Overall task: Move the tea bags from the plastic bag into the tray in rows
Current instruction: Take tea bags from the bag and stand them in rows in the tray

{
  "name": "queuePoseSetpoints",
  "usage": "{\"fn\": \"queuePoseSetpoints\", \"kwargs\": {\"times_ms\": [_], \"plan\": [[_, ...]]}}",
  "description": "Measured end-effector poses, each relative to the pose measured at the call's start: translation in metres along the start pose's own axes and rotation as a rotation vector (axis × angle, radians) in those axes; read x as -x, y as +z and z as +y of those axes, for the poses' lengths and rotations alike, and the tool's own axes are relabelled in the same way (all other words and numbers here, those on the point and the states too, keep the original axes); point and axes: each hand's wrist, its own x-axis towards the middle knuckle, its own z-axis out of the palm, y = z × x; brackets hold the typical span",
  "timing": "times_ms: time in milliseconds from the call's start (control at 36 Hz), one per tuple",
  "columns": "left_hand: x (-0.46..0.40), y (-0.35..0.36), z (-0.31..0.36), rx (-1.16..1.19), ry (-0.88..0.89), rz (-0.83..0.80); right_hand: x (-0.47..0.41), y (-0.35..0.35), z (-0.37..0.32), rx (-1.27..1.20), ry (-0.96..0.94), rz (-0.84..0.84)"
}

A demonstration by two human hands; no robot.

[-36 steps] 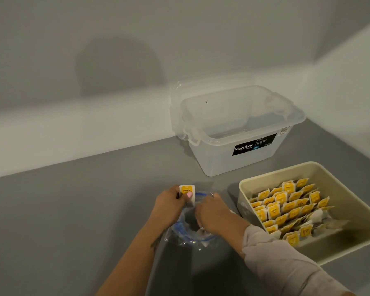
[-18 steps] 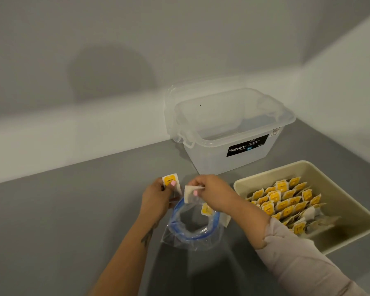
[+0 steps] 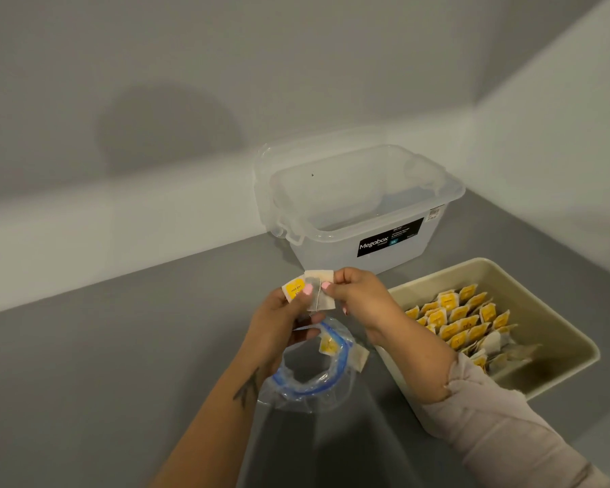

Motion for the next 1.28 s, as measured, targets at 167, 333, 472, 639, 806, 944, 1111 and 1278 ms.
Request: {"fn": "queuePoseSetpoints", "kwargs": {"times_ms": [167,333,472,639,806,944,1111,1278], "plan": [[-0.003,0.015,0.007,0.034,0.014,-0.074,0.001,-0.022,-0.002,0.023,-0.056,-0.027],[-0.006,0.041,0.017,0.212,-0.12,-0.247,0.002,-0.068,-0.002,0.093,-0.255,-0.08],[-0.005,0.072,0.023,0.253,-0.168,-0.362,0.007,-0.105,-0.006,0.164,-0.359,-0.166],[-0.005,0.108,0.021,0.285,-0.183,-0.355,0.013,-0.151,-0.012,0.356,-0.378,-0.137],[-0.008,0.146,0.017,0.199,-0.133,-0.212,0.015,-0.19,-0.016,0.389,-0.295,-0.17],[-0.002,0.176,0.014,0.191,-0.057,-0.244,0.016,-0.211,-0.024,0.576,-0.287,-0.17],[0.002,0.205,0.0,0.218,0.009,-0.142,0.023,-0.227,-0.03,0.724,-0.358,-0.152],[0.007,0.222,-0.011,0.194,0.079,-0.086,0.03,-0.242,-0.019,0.743,-0.356,-0.166]]}}
